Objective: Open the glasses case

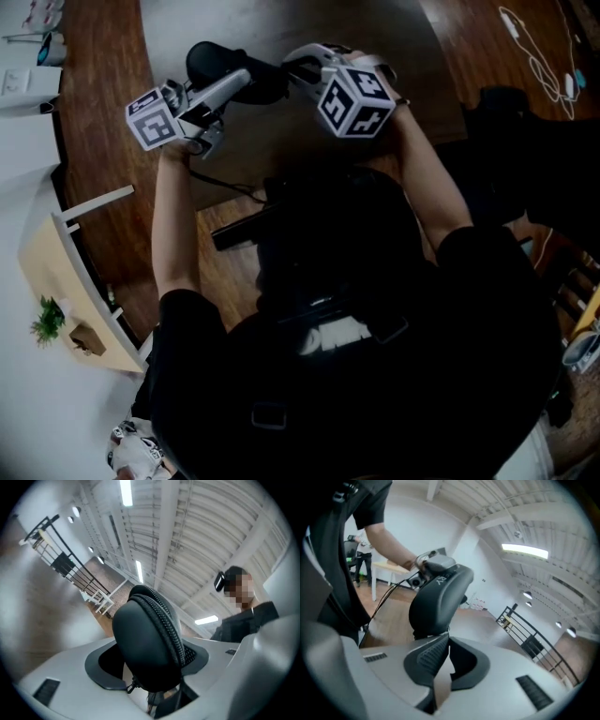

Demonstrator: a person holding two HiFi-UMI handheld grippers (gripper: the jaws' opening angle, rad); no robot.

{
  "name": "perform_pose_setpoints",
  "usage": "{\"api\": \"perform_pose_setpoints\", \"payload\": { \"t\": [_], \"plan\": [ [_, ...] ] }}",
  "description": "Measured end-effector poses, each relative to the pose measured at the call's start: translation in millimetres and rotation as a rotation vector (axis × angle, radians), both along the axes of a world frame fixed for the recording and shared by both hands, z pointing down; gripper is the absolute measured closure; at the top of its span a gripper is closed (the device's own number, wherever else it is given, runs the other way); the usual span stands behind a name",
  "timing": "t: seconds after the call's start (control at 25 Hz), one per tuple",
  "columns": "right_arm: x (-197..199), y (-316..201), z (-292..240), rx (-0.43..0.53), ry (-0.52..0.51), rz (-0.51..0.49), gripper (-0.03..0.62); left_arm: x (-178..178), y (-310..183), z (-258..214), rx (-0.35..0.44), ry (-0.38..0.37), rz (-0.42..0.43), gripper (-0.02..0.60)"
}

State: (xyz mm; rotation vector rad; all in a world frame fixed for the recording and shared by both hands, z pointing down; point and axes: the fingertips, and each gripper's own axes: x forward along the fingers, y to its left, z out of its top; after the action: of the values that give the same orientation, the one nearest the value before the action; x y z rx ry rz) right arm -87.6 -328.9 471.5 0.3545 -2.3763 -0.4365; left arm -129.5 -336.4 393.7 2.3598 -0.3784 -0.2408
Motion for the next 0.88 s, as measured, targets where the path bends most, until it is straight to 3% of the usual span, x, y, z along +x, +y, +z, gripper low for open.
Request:
{"api": "perform_pose_setpoints", "payload": {
  "t": [0.08, 0.16, 0.24, 0.32, 0.4, 0.56, 0.64, 0.76, 0.88],
  "plan": [
    [3.8, -8.1, -17.1, -0.086, -0.126, 0.074, 0.568, -14.0, -12.3, -11.6, -0.036, 0.125, -0.096, 0.301],
    [14.7, -11.9, -33.4, -0.192, -0.257, 0.123, 0.559, -22.7, -20.9, -13.1, -0.058, 0.190, -0.180, 0.301],
    [24.1, -10.4, -54.9, -0.274, -0.413, 0.126, 0.466, -27.5, -26.6, -6.4, -0.079, 0.203, -0.246, 0.299],
    [18.9, -4.1, -81.7, -0.284, -0.541, 0.078, 0.318, -28.7, -26.9, -3.0, -0.093, 0.213, -0.268, 0.298],
    [2.4, 1.9, -90.6, -0.247, -0.527, 0.016, 0.301, -21.6, -24.0, -9.9, -0.088, 0.240, -0.258, 0.295],
    [-14.2, 8.9, -59.0, -0.188, -0.322, -0.099, 0.261, 7.2, -28.1, -22.9, -0.029, 0.226, -0.280, 0.287],
    [-38.2, 21.0, -60.7, -0.220, -0.353, -0.115, 0.273, -3.5, -24.4, -22.1, -0.029, 0.225, -0.288, 0.281],
    [-71.9, 37.7, -79.3, -0.434, -0.501, -0.132, 0.284, -47.5, -7.5, -20.8, -0.063, 0.288, -0.276, 0.240],
    [-74.0, 36.5, -93.1, -0.734, -0.705, -0.137, 0.289, -68.8, 5.5, -34.0, -0.033, 0.394, -0.269, 0.221]
  ]
}}
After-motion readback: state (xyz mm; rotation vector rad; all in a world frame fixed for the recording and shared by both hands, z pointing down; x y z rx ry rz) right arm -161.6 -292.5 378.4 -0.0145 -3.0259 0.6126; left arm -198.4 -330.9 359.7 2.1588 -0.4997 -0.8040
